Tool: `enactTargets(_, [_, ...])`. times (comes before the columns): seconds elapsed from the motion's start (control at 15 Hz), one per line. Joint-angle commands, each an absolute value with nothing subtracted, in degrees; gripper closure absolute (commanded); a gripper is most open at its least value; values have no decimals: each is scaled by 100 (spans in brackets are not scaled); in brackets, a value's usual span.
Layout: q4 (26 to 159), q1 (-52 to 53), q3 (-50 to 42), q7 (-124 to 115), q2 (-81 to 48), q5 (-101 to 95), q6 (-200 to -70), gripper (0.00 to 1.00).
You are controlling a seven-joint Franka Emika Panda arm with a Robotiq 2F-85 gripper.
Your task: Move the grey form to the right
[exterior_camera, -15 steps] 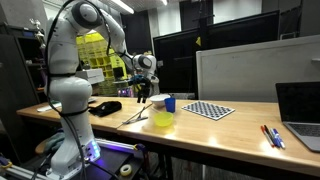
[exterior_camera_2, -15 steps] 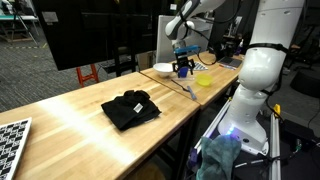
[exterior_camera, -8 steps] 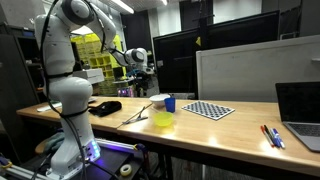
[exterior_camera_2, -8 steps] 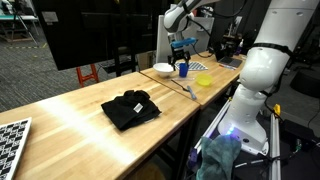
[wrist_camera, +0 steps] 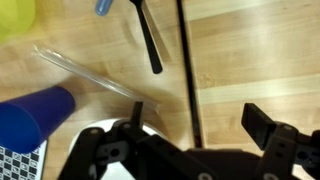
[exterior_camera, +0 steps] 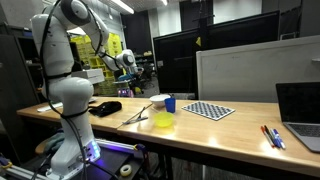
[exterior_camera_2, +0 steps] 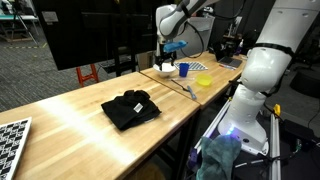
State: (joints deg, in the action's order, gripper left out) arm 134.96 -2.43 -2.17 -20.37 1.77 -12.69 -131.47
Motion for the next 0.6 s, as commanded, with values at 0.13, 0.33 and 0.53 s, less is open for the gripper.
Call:
enactTargets(0.13, [13959,50,112,-1651,434,-1176,-14457,0])
enactTargets(0.33, [14090,166,215,-1336,500,-783,-14869,0])
enactTargets(0.53, [13931,169,250,-1333,293,-655,-14862,0])
